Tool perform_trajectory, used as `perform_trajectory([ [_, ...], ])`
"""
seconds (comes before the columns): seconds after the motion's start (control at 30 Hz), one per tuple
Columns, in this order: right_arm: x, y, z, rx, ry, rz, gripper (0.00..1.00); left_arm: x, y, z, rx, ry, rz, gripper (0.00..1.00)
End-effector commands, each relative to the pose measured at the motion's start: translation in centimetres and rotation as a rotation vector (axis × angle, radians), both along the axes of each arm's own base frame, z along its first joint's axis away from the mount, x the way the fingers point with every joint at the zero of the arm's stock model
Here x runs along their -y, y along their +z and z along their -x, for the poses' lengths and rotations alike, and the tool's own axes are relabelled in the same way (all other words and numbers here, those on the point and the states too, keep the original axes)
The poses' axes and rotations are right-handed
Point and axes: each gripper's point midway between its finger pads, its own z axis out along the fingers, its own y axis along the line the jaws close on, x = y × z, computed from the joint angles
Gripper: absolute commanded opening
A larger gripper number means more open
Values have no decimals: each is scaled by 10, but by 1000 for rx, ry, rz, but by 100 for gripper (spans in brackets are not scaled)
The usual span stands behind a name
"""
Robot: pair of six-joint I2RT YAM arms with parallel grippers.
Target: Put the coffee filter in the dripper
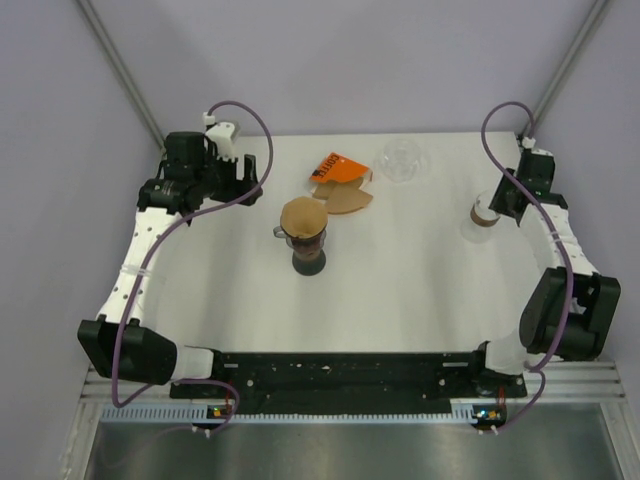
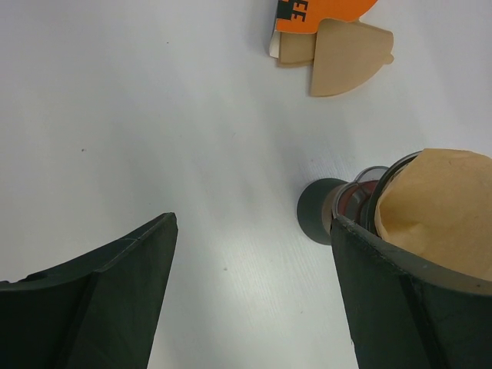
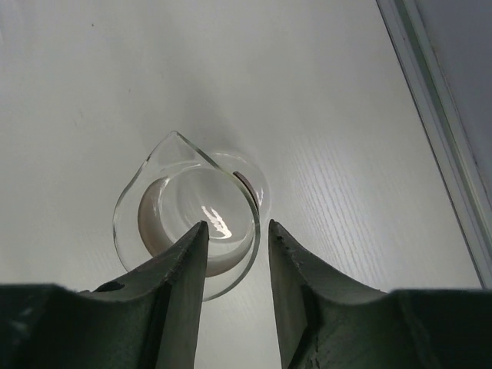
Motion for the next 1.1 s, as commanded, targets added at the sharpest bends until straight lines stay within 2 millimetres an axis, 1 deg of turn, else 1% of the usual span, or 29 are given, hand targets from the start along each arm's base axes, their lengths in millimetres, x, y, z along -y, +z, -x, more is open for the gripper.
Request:
perform_trajectory([
  [0.0, 5, 4, -13, 22, 4, 12, 34, -1, 18, 2, 70, -2, 16, 86],
  [0.13, 10, -2, -13, -6, -3, 38, 23, -2, 18, 2, 70, -1, 16, 86],
  [0.2, 9, -6, -12, -24, 5, 33, 11, -2, 17, 2, 70, -2, 18, 86],
  [0.27, 3, -7, -12, -30, 35, 10, 0, -1, 17, 2, 69, -5, 19, 86],
  [0.37, -11, -3, -9, -18, 72, -23, 0, 0, 16, 0, 66, -10, 24, 86],
  [0.43, -26, 3, -6, -9, 106, -22, 0, 1, 17, 0, 64, -12, 30, 86],
  [0.5, -45, 6, -2, -9, 151, -5, 0, 2, 17, -1, 62, -14, 35, 86],
  [0.6, -84, 9, 5, -8, 247, -44, 0, 2, 16, -2, 58, -16, 37, 86],
  [0.63, -91, 10, 8, -8, 266, -57, 0, 3, 17, -2, 60, -17, 40, 86],
  [0.7, -125, 11, 15, -13, 342, -63, 0, 3, 16, -2, 55, -20, 43, 86],
  [0.8, -156, 11, 24, -24, 410, -58, 0, 4, 15, -1, 52, -24, 47, 86],
  [0.97, -200, 10, 33, -35, 505, -57, 0, 6, 17, -1, 53, -28, 55, 86],
  [1.07, -219, 6, 37, -49, 536, -63, 0, 6, 18, 0, 54, -27, 57, 86],
])
